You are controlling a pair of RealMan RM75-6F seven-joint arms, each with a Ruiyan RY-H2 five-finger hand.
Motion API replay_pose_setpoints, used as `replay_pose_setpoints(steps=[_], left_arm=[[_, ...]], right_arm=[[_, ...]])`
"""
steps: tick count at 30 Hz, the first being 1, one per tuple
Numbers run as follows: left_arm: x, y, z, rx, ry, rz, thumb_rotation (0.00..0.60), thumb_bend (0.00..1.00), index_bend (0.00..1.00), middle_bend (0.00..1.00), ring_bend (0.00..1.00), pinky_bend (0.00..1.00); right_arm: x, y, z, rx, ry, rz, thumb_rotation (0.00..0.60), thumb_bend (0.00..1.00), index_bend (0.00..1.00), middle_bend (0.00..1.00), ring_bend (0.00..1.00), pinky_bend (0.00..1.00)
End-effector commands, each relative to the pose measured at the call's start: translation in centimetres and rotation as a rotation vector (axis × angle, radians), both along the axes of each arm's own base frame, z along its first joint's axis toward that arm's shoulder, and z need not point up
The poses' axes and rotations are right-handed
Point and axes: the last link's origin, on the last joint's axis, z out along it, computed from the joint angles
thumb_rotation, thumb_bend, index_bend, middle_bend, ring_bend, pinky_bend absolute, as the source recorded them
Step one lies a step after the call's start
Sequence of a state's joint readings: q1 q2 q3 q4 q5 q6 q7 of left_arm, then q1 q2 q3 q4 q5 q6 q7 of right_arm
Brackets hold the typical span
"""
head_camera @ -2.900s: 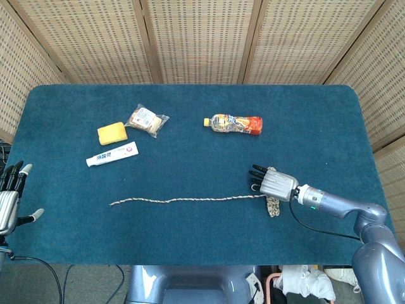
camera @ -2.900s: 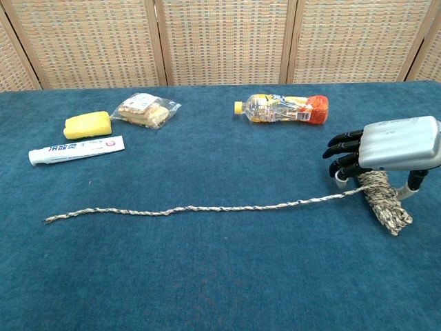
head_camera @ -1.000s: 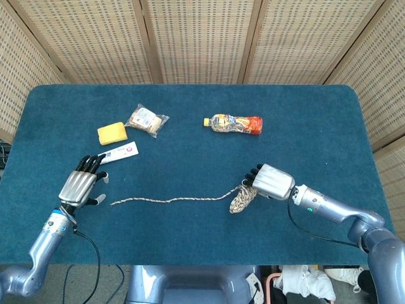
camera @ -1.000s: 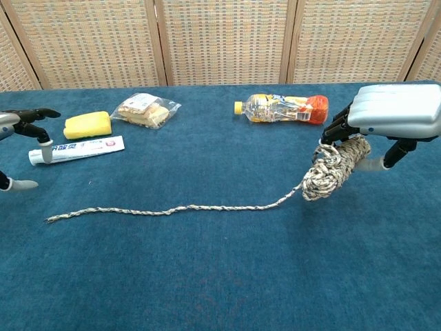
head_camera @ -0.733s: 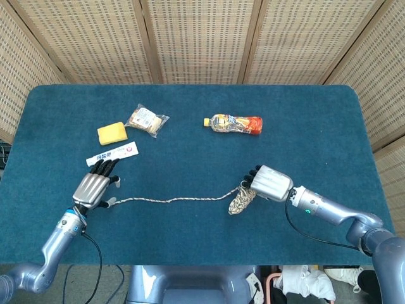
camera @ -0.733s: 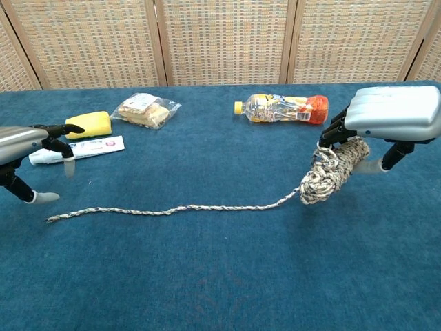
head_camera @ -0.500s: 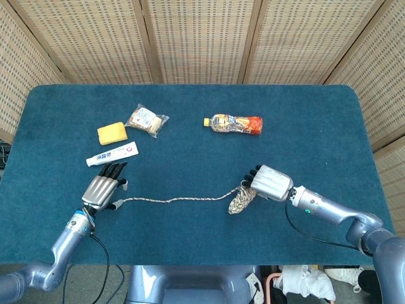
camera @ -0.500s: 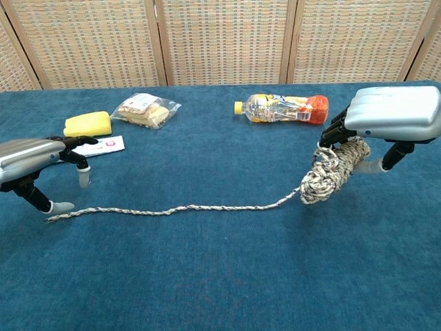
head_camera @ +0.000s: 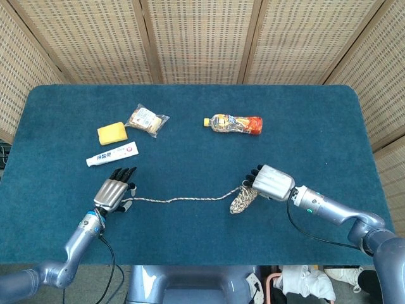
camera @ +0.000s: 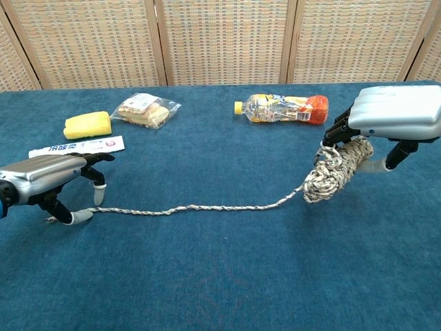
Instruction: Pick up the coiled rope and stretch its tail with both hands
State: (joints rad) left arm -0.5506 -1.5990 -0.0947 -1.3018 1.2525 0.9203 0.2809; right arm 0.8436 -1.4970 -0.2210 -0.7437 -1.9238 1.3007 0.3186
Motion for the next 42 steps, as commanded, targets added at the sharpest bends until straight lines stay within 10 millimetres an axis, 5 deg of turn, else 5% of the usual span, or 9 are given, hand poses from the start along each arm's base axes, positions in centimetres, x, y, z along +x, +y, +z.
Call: replay_pose_setpoints(steps=[1, 13, 27, 35, 42], left_arm=[[0.0, 0.0, -0.2, -0.007, 0.011, 0.0, 0.6, 0.37, 0.52, 0.0, 0.0, 0.0], [0.0, 0.2, -0.5, -0.006, 0.018, 0.012, 0.6, 0.38, 0.56, 0.0, 0.0, 0.0], [-0.2, 0.8, -0.1, 0.024, 0.01, 0.01, 0.6, 0.51, 0.69, 0.0, 0.0, 0.0], [-1.3, 2.2, 3.8, 0.134, 0.054, -0.08, 0.6, 0.6, 0.75, 0.0, 0.0, 0.0], [-2.6, 3.4, 8.8, 0.235, 0.073, -0.194, 0.6, 0.7, 0.81, 0.0, 0.0, 0.0]], right_arm=[[-0.1, 0.0, 0.0, 0.0, -0.001, -0.002, 0.6, 0.74, 0.63, 0.65, 0.48, 0.58], [-0.4, 0.1, 0.1, 0.0, -0.004, -0.007, 0.6, 0.75, 0.63, 0.65, 0.48, 0.58], [-0.1, 0.2, 0.0, 0.005, -0.036, -0.019, 0.6, 0.76, 0.63, 0.65, 0.48, 0.58], [2.2, -0.5, 0.5, -0.015, -0.184, -0.112, 0.6, 0.79, 0.63, 0.65, 0.48, 0.58], [7.6, -2.2, 0.9, -0.042, -0.329, -0.22, 0.6, 0.81, 0.63, 0.69, 0.54, 0.59]])
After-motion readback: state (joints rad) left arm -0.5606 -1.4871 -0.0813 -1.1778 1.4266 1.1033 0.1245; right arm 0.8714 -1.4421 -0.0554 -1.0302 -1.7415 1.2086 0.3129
